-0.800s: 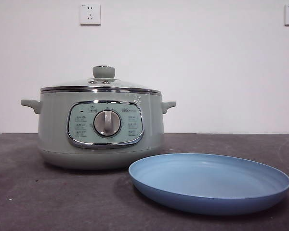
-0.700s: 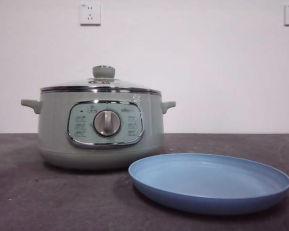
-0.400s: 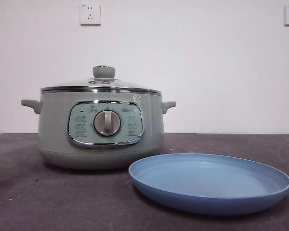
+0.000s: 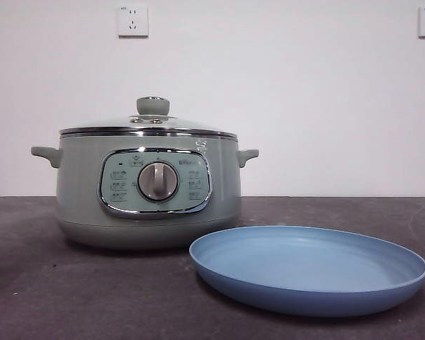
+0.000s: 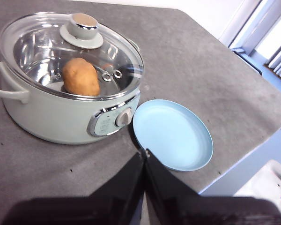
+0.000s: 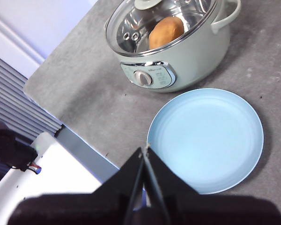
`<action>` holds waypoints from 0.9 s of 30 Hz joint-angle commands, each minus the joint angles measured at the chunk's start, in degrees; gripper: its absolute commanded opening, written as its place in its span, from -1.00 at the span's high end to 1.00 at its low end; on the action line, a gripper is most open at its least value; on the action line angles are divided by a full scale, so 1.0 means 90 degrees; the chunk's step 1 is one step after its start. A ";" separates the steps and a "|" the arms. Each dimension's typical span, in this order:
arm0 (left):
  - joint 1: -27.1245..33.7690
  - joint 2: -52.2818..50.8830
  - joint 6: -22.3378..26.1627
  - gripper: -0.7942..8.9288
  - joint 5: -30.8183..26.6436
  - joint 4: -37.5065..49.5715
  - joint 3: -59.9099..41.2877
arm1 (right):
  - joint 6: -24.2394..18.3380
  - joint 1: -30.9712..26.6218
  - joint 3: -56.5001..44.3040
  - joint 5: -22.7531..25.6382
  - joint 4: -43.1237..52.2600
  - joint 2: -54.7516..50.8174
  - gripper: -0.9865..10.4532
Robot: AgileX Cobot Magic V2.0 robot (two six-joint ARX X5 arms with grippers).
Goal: Take the potato out from the steamer,put the potato on the plate,close the lid
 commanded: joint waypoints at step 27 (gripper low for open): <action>-0.0034 0.1292 -0.0104 -0.53 -0.0051 0.1120 0.0364 | 0.0163 0.0017 0.0024 -0.0005 0.0032 0.0136 -0.27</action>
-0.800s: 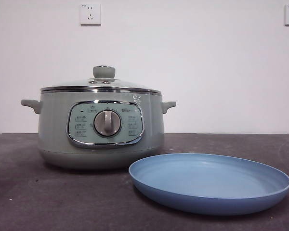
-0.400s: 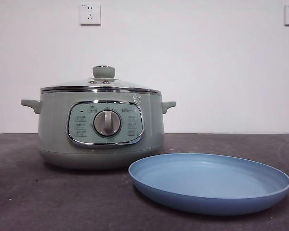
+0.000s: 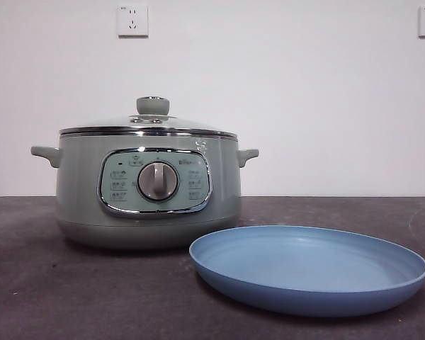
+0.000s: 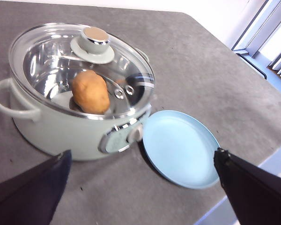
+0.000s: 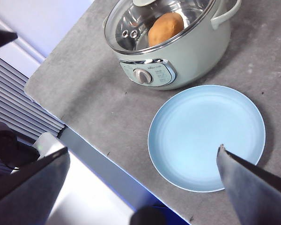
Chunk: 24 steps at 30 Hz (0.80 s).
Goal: Take the potato out from the steamer,put the potato on the plate,close the lid
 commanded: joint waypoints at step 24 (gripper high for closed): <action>-0.2123 0.5321 0.0508 -0.53 -0.2171 0.2183 0.3028 | 0.0034 0.0017 0.0019 0.0015 0.0036 0.0471 -0.27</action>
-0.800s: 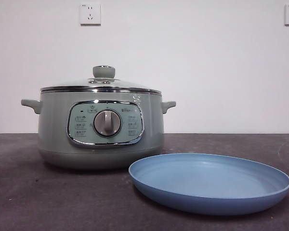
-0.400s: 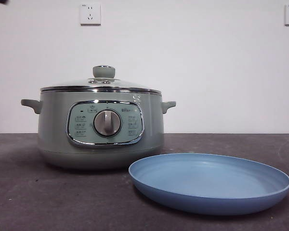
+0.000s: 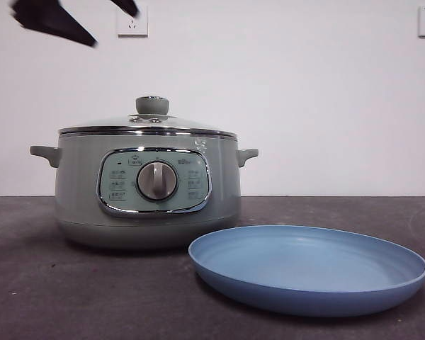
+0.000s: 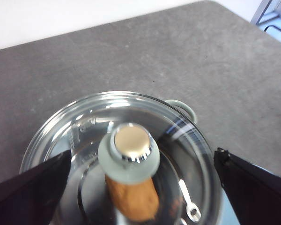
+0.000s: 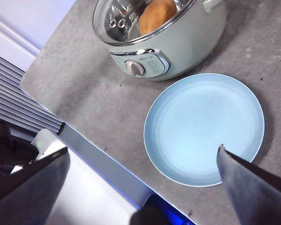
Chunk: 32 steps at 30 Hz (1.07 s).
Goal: Take the potato out from the steamer,put the potato on the plate,close the lid
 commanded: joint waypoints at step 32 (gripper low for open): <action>-0.0731 0.1899 0.0306 0.84 -0.1018 0.0308 0.0539 | 0.0029 0.0015 0.0019 0.0027 0.0036 -0.0010 -0.27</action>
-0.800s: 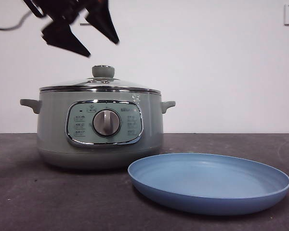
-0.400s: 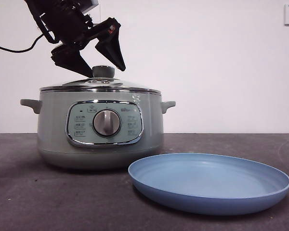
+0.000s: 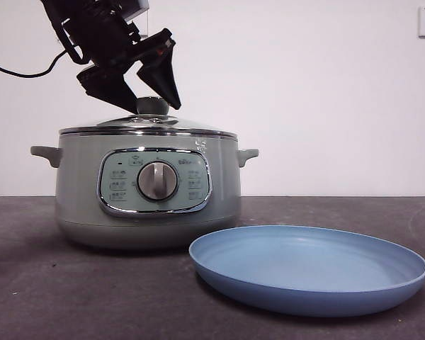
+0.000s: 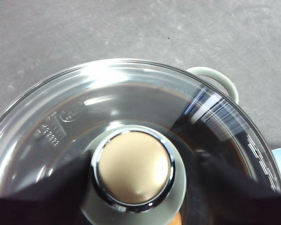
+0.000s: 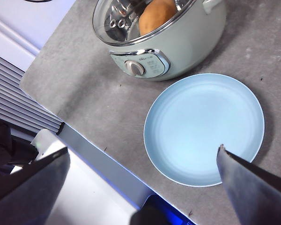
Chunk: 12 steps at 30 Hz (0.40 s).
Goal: Take the potato out from the steamer,put the potato on the plate,close the lid
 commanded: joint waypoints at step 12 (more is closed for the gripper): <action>-0.0024 -0.0036 -0.0007 0.85 -0.0022 0.0015 0.0015 | 0.0034 0.0015 0.0019 0.0019 0.0039 -0.0005 -0.27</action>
